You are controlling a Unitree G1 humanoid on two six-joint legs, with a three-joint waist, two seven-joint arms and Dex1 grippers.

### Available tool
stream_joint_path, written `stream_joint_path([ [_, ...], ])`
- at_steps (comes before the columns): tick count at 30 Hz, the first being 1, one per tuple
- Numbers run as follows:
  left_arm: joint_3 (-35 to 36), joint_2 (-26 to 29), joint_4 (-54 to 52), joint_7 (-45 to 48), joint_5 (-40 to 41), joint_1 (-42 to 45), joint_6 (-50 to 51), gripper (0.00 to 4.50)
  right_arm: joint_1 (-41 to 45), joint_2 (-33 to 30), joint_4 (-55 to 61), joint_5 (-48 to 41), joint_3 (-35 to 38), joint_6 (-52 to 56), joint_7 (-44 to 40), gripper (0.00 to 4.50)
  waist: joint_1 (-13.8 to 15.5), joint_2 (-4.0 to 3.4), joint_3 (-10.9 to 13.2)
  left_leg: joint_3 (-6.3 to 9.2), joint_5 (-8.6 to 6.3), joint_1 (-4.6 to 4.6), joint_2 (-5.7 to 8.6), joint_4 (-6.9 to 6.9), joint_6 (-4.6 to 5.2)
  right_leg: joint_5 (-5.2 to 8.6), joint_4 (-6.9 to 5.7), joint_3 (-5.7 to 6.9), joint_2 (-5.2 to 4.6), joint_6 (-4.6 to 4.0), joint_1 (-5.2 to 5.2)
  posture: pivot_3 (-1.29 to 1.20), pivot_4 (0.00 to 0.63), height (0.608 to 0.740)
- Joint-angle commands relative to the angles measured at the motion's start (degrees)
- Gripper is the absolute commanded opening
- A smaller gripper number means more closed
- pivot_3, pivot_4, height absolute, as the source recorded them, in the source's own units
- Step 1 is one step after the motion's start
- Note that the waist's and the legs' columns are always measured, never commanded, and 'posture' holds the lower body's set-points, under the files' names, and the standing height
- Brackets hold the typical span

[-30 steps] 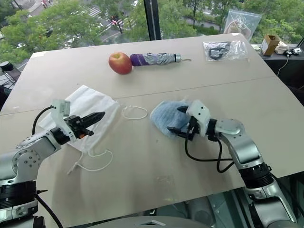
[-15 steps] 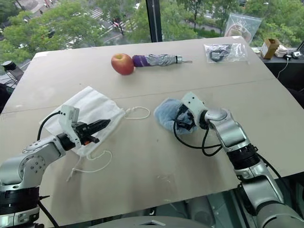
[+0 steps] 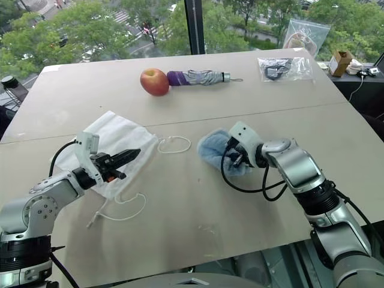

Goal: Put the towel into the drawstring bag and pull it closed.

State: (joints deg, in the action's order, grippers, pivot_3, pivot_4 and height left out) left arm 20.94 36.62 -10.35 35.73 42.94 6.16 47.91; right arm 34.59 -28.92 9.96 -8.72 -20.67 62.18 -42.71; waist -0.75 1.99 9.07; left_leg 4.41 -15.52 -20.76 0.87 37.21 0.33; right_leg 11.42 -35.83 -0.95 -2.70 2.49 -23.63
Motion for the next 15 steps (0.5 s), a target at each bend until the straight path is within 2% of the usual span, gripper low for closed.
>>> stream_joint_path([
  [1,1.32,0.56,-1.84,-0.23,1.03,1.10,0.06,0.00,-3.60,1.22,-3.82,-2.03,-4.25,0.08,-2.54,0.04,-0.07,0.00,0.00,0.00,0.00,0.00,0.00,0.00,0.00,0.00,0.00,0.00,0.00,0.00,0.00,0.00,0.150,0.740],
  [5,1.54,0.66,-2.30,-0.10,1.80,1.06,0.94,0.00,-1.37,7.52,-1.61,-10.28,5.98,-0.02,-4.53,0.04,-0.64,-0.02,0.04,-0.01,0.00,0.02,-0.02,0.00,0.00,-0.02,0.00,-0.05,0.07,0.03,-0.03,0.00,0.150,0.740],
  [10,2.21,0.99,-1.86,0.23,3.56,2.49,2.46,0.00,2.78,14.13,3.98,-20.33,14.56,1.71,-5.39,0.04,-1.54,-0.60,0.58,0.06,0.01,-0.13,-0.10,-0.01,0.00,-0.08,-0.09,-0.07,0.20,0.09,-0.20,0.00,0.150,0.740],
  [13,2.73,0.49,-1.58,-0.24,5.83,4.74,4.24,0.00,4.22,17.14,7.03,-25.76,15.93,3.36,-4.96,0.04,-1.39,-0.70,0.76,0.12,0.01,-0.23,-0.06,0.04,-0.01,-0.09,-0.09,-0.02,0.15,0.11,-0.25,0.00,0.150,0.740],
  [15,2.40,0.27,-1.80,-0.36,6.89,5.67,5.23,0.00,4.37,18.12,7.73,-25.81,13.97,3.20,-3.46,0.04,-1.33,-0.69,0.76,0.20,0.01,-0.26,-0.05,0.05,-0.01,-0.09,-0.08,0.05,0.09,0.11,-0.23,0.00,0.150,0.740],
])
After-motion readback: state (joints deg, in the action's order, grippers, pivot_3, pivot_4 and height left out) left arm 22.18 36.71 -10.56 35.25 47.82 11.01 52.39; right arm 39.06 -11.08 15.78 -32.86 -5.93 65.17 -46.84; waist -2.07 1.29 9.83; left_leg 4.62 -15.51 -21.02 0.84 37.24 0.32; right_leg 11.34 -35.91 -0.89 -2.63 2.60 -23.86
